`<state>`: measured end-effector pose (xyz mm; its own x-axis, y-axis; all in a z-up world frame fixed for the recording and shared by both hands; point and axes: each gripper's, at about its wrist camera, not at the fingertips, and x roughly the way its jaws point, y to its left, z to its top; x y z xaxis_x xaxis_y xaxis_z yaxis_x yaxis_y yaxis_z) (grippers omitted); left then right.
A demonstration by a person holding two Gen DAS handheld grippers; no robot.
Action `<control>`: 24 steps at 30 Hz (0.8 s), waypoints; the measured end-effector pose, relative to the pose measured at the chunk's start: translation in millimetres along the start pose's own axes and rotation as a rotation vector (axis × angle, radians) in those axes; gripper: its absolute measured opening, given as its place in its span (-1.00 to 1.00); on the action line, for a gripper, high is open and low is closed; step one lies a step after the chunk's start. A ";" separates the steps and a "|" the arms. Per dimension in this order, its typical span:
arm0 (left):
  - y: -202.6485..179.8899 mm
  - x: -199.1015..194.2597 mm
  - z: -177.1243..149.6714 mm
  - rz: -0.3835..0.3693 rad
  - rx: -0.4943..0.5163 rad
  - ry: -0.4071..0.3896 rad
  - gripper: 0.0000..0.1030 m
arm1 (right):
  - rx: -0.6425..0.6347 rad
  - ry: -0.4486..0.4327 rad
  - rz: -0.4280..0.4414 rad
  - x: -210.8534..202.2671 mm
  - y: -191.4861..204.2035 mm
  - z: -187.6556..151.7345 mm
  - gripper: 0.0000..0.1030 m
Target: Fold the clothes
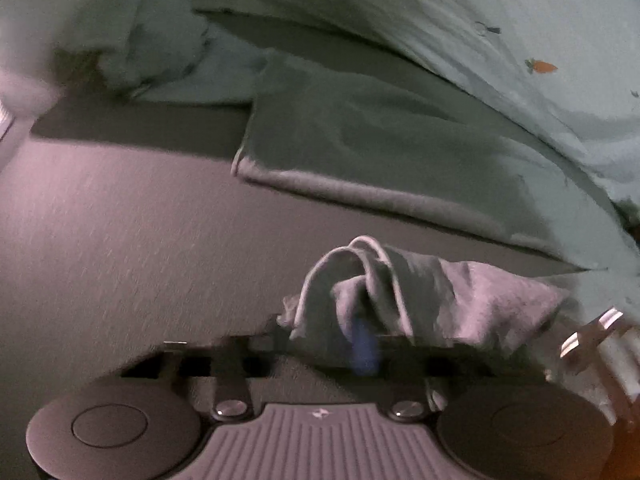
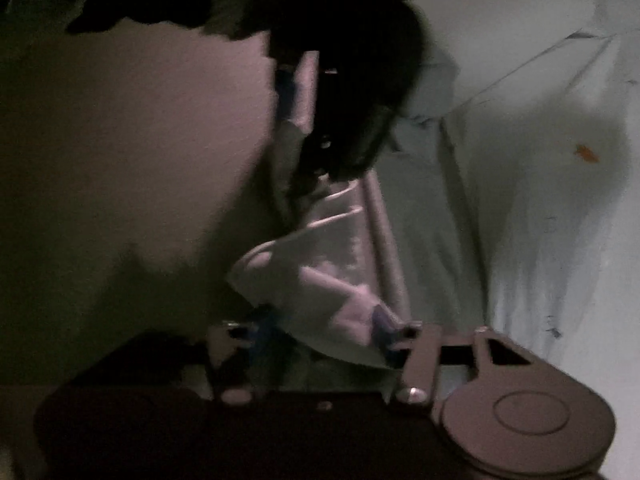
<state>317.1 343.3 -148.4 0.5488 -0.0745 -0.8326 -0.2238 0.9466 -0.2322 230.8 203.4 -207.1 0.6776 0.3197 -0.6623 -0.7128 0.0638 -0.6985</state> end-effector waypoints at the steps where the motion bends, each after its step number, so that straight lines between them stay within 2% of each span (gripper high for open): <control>1: -2.9 1.8 1.0 0.010 0.012 -0.011 -0.93 | 0.035 -0.004 -0.002 -2.0 -4.1 0.7 -1.00; 3: -7.2 0.6 5.4 0.031 0.027 -0.059 -0.94 | 0.151 -0.040 0.022 -15.0 -19.6 1.3 -1.00; 6: -8.3 -18.6 22.0 0.025 0.019 -0.172 -0.94 | 0.411 -0.108 0.107 -44.6 -54.2 -2.4 -1.00; 8: -5.0 -36.5 35.8 -0.020 -0.010 -0.244 -0.94 | 0.492 -0.146 0.127 -61.7 -66.3 -6.1 -1.00; 11: -3.3 -58.8 48.1 -0.048 -0.007 -0.348 -0.94 | 0.520 -0.164 0.138 -74.9 -70.2 -9.7 -1.00; 14: -1.6 -67.3 49.1 -0.045 0.046 -0.420 -0.90 | 0.621 -0.233 0.271 -84.7 -75.3 -9.7 -1.00; 16: 4.3 -61.0 48.7 -0.018 0.044 -0.402 -0.78 | 0.680 -0.288 0.375 -90.1 -74.6 -4.6 -1.00; 17: 8.4 -56.1 48.4 0.000 0.034 -0.379 -0.64 | 0.695 -0.310 0.417 -94.1 -72.8 0.4 -1.00; 19: 16.3 -46.4 47.0 0.050 0.009 -0.331 -0.58 | 0.718 -0.344 0.533 -91.2 -64.9 11.9 -1.00; 21: 27.7 -40.6 42.8 0.128 -0.024 -0.296 -0.43 | 0.722 -0.322 0.626 -83.4 -54.9 17.2 -0.99; 22: 34.8 -39.4 40.5 0.144 -0.040 -0.277 -0.28 | 0.723 -0.307 0.670 -79.3 -49.8 19.4 -0.97; 24: 49.3 -41.3 34.1 0.150 -0.081 -0.247 -0.15 | 0.734 -0.286 0.741 -74.3 -42.5 20.0 -0.89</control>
<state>310.9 403.8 -108.4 0.6815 0.1526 -0.7157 -0.3757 0.9122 -0.1633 207.2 195.9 -122.8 0.0338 0.7145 -0.6988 -0.9269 0.2839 0.2454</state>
